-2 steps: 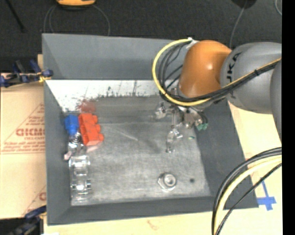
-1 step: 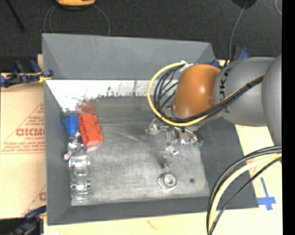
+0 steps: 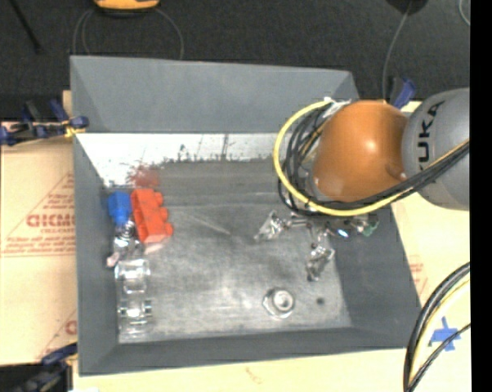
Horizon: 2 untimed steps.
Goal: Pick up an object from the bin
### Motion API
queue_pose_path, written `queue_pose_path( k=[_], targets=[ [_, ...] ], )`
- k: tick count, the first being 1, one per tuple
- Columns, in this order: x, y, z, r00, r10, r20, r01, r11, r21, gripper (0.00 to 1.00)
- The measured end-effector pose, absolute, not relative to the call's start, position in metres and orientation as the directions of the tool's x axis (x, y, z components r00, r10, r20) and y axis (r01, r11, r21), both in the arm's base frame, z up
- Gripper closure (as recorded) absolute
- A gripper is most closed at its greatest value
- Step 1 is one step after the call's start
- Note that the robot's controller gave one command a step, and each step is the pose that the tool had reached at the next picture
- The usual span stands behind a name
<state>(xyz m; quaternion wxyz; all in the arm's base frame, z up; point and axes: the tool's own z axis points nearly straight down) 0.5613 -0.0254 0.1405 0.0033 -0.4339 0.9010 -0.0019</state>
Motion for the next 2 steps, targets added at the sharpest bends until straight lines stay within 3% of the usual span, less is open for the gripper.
queue_pose_path(
  k=[1,2],
  targets=[
    [0.5029,-0.0041,0.0729,-0.355,-0.935,-0.006,-0.935,0.355,-0.006,0.00],
    [0.5046,-0.0044,0.0755,-0.353,-0.935,-0.006,-0.935,0.354,-0.011,1.00]
  ],
)
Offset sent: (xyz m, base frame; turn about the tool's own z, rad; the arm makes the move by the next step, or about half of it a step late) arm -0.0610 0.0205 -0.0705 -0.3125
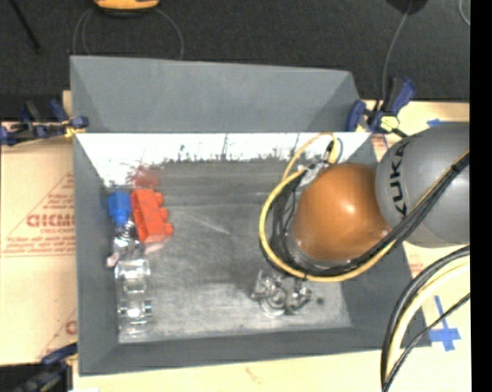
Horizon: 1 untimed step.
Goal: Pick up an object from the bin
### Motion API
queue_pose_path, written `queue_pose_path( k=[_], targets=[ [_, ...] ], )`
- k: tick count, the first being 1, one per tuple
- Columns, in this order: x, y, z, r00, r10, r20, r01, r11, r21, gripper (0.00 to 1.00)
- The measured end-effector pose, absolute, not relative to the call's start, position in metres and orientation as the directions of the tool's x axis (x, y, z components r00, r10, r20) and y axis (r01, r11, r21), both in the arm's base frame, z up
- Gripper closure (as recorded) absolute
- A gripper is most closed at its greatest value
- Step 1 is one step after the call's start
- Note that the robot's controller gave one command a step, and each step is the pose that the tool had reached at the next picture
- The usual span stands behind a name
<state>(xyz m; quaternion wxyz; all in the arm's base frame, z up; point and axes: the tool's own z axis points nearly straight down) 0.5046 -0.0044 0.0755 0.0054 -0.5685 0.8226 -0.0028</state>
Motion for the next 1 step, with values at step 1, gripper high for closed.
queue_pose_path(
  k=[1],
  targets=[
    [0.5170,0.0062,0.2184,-0.222,-0.975,-0.003,-0.975,0.222,-0.010,1.00]
  ],
)
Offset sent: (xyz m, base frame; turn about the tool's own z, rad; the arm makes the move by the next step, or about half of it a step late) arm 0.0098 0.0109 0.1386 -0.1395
